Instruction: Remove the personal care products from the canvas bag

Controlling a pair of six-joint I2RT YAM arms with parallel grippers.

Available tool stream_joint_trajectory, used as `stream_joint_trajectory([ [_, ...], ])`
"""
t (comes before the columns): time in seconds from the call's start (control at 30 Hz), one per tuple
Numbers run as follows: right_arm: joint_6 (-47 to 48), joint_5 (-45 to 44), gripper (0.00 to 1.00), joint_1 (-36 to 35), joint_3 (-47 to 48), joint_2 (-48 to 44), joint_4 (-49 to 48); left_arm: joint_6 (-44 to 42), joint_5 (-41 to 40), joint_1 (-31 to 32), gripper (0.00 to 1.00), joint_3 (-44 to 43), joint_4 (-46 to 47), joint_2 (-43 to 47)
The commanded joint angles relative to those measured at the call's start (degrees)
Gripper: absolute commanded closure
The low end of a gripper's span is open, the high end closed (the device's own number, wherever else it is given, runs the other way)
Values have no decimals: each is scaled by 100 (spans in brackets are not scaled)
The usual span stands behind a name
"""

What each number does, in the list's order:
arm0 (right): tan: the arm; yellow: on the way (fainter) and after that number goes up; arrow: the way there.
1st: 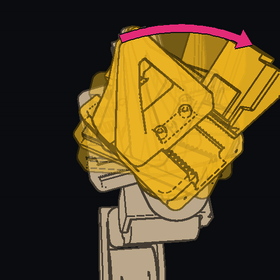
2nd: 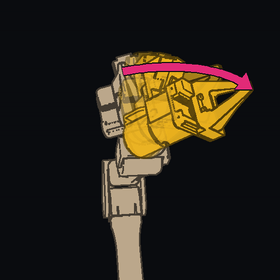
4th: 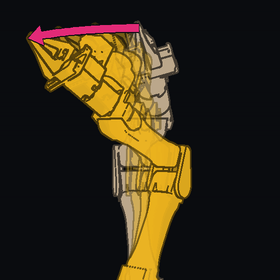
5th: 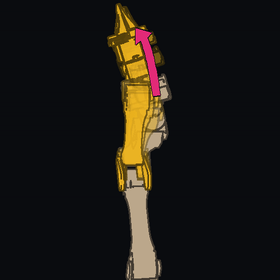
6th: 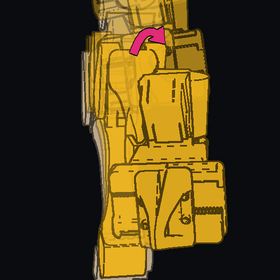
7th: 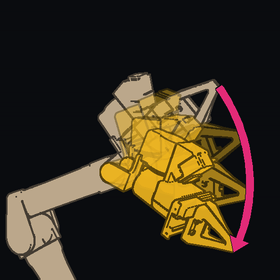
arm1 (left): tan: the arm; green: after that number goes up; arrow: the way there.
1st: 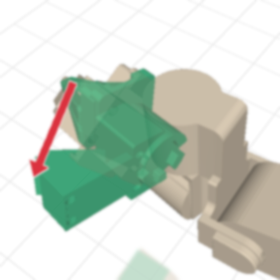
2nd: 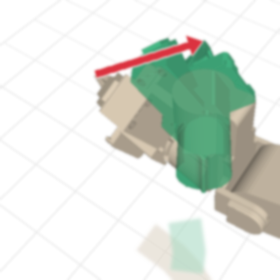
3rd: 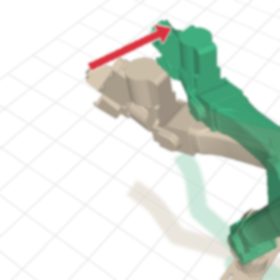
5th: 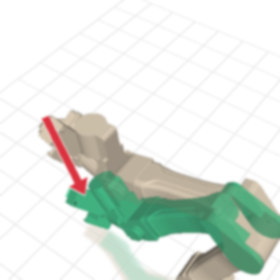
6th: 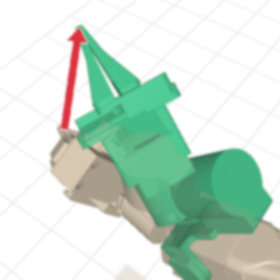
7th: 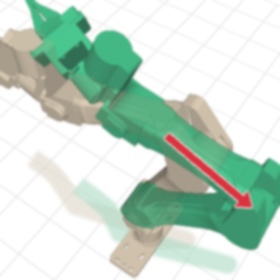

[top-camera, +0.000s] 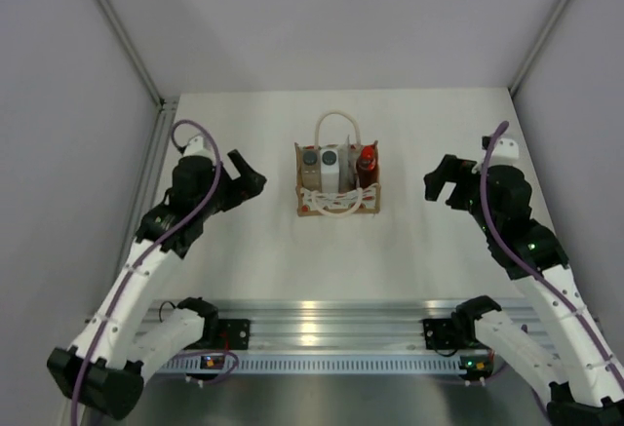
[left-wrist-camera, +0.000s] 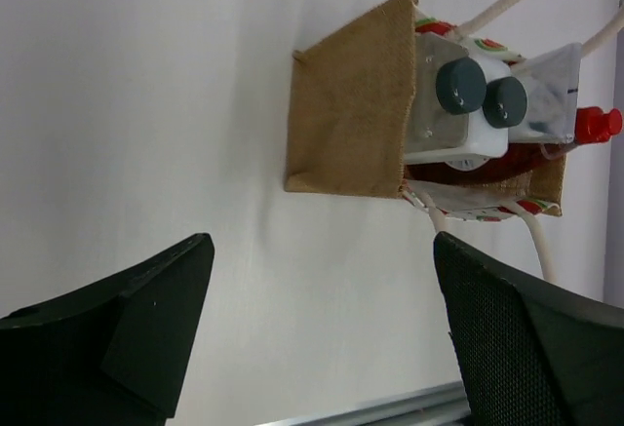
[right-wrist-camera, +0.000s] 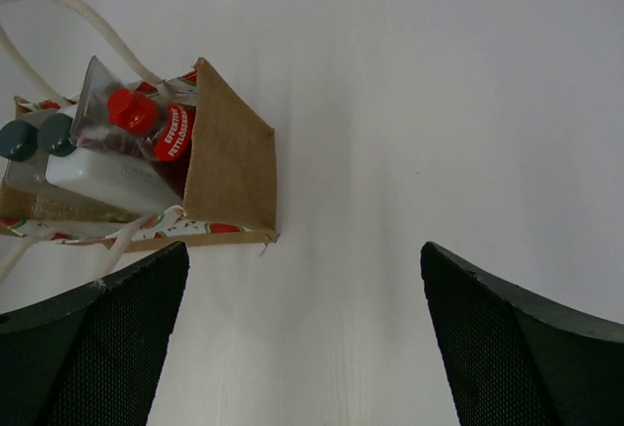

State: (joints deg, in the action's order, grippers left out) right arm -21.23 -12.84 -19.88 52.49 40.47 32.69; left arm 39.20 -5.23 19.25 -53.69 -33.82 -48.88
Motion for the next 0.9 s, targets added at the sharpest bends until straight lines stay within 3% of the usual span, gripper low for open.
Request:
stream_joint_trajectory([
  [0.0, 5, 694, 1, -69, 60, 110, -254, 395, 1497, 148, 1, -325, 1035, -1077],
  [0.13, 145, 1466, 0, -78, -81, 207, -254, 448, 983, 597, 2, -484, 1438, -2044],
  [0.3, 216, 1793, 1, -69, -160, 190, -245, 527, 831, 730, 7, -563, 1765, -2730],
  [0.4, 225, 1960, 1, -69, -160, 189, -245, 545, 928, 800, 27, -537, 1985, -2916],
  [0.43, 199, 2004, 0, -77, -151, 242, -254, 554, 893, 835, 41, -520, 1985, -2942],
  [0.57, 111, 2320, 1, -69, 181, 549, -377, 615, 359, 958, 60, -257, 2011, -2969],
  [0.67, 14, 2567, 7, -121, 655, 1041, -456, 606, 260, 958, 78, -168, 2046, -3048],
  [0.77, -3, 2270, 14, -340, 1191, 1682, -456, 624, 312, 967, 93, -133, 2116, -3118],
  [0.87, 32, 1743, 19, -666, 1779, 2438, -343, 668, 392, 1019, 97, -115, 2240, -3145],
])
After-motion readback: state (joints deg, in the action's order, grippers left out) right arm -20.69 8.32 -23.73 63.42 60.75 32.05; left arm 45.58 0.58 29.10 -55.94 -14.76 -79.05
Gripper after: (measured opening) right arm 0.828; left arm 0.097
